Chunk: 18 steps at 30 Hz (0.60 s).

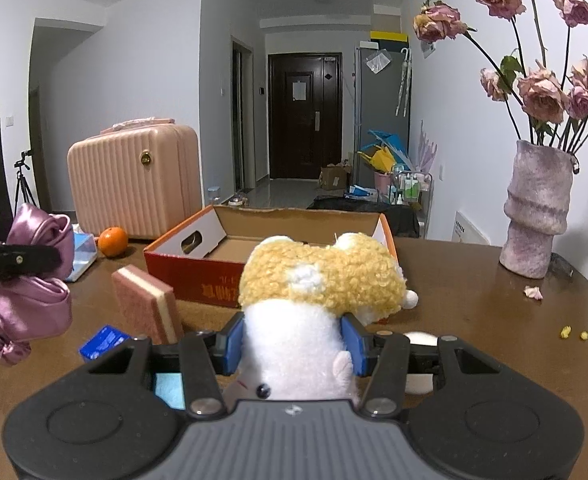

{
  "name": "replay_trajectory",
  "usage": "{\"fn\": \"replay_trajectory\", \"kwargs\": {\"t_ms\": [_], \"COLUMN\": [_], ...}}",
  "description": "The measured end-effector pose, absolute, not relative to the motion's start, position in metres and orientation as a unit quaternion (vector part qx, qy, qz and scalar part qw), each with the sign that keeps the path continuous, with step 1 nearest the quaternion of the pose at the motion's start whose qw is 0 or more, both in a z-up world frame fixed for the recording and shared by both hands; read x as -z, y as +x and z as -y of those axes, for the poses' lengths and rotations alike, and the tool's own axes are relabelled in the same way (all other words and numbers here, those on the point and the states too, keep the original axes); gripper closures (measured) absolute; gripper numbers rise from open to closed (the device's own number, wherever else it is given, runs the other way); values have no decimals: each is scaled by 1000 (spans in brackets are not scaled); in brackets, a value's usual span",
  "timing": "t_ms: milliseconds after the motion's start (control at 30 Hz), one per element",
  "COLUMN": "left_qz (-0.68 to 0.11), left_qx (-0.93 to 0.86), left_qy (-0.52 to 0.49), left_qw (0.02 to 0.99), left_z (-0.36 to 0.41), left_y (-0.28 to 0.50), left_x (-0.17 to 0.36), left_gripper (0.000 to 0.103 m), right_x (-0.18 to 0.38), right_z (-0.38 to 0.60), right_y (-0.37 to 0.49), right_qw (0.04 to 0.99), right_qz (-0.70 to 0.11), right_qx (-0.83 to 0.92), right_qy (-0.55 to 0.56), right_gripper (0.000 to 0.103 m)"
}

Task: Organize soft objects
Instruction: 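Carry the scrunchie and sheep in both tools over the cardboard box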

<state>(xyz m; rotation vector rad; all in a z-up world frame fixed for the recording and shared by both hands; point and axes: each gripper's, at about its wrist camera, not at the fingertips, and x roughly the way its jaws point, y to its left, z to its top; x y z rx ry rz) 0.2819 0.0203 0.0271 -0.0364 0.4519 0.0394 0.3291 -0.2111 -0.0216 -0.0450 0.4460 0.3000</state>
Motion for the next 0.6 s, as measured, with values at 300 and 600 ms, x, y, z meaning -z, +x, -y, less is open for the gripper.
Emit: {"fn": "replay_trajectory", "kwargs": {"t_ms": [300, 600], "left_qz": [-214, -206], "left_qx": [-17, -18], "left_qy": [-16, -20], "left_qw": [976, 978], "left_z": [-15, -11], "left_y": [310, 344], "left_x": [-38, -46], "left_gripper": [69, 69], "right_x": [9, 2], "right_z": [206, 202], "right_y": [352, 378], "right_qw": [966, 969], "right_qz": [-207, -194], "right_qx": [-151, -153], "right_qy": [-24, -26], "right_gripper": [54, 54]}}
